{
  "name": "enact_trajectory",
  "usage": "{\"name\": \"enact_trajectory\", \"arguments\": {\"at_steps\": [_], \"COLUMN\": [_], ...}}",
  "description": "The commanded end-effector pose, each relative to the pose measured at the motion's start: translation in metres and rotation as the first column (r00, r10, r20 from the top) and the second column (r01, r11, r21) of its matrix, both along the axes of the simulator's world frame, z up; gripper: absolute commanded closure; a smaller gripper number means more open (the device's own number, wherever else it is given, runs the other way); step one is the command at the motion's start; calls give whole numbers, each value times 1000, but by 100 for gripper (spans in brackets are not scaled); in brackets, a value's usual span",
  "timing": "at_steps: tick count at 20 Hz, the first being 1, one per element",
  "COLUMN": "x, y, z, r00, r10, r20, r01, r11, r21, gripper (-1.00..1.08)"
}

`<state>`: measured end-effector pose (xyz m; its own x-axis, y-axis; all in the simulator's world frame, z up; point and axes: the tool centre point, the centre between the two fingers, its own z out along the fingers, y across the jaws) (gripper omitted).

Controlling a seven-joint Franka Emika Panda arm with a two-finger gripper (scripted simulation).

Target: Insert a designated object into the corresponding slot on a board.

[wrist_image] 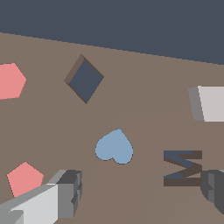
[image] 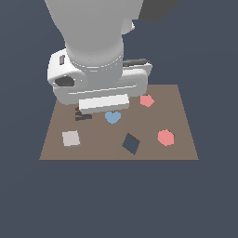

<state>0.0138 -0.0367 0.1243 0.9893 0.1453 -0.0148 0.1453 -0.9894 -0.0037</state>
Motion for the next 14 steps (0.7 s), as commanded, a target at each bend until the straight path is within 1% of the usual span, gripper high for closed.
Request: {"name": "enact_trajectory", "arguments": {"at_steps": [1,8,14], "x": [8,34,55], "y": [-18,-65,-94], "z": [-11,-42,-61], "r00": [1000,994,987], "r10": [28,109,160], "r20": [2,8,12], "r01": [-28,-109,-160], "r11": [1000,994,987], "r21": [0,-1,-1], "gripper": [-92,-92,-92]}}
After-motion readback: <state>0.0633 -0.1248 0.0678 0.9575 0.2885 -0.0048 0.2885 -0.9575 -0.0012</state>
